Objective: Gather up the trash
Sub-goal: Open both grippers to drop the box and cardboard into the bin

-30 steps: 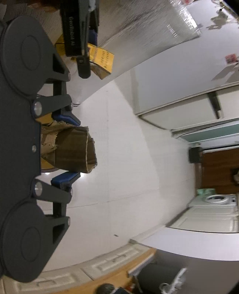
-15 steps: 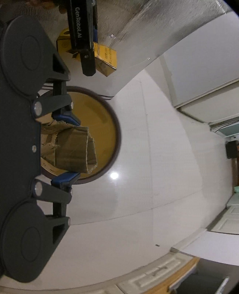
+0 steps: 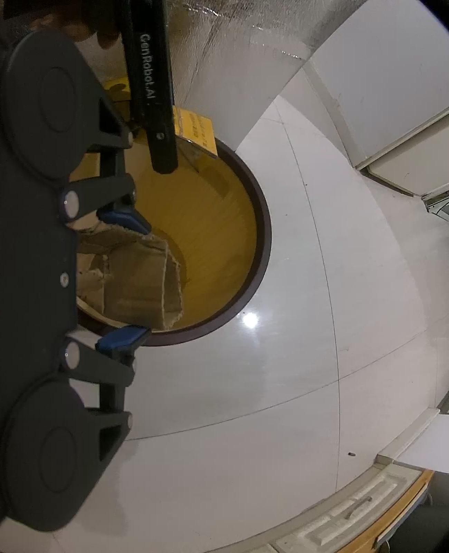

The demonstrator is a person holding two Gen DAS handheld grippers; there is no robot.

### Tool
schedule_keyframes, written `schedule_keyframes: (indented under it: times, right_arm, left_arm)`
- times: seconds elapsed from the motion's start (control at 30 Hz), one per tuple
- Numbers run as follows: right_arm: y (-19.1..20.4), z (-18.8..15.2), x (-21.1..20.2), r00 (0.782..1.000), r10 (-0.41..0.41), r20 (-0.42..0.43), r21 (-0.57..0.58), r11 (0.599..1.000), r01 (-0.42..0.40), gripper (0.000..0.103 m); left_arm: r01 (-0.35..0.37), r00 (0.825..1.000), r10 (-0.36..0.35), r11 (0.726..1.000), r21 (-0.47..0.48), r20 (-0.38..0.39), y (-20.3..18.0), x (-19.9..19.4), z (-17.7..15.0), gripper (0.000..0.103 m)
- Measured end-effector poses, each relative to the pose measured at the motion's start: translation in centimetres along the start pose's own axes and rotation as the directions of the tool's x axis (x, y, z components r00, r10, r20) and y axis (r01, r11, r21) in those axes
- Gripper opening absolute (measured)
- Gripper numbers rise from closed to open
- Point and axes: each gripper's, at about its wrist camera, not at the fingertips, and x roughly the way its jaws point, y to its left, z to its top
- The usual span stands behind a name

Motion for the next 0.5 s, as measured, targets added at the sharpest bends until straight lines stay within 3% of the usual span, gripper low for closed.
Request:
schedule_keyframes:
  times: [0.27,0.4,0.5]
  right_arm:
    - [-0.2,0.4,0.9,1.000,-0.006,0.005,-0.008,1.000,0.006,0.064]
    - [-0.5,0.5,1.0,1.000,0.013,0.010,-0.015,1.000,-0.013,0.077]
    - [-0.8,0.5,1.2,1.000,0.022,0.006,-0.039,0.999,-0.022,0.084]
  left_arm:
    - [0.006,1.000,-0.006,1.000,-0.005,-0.019,0.6,1.6,0.2,0.060]
    - [0.002,0.999,-0.001,1.000,0.005,-0.032,0.5,1.9,0.1,0.063]
    - [-0.015,0.999,0.015,1.000,0.010,-0.034,0.5,1.9,0.1,0.073]
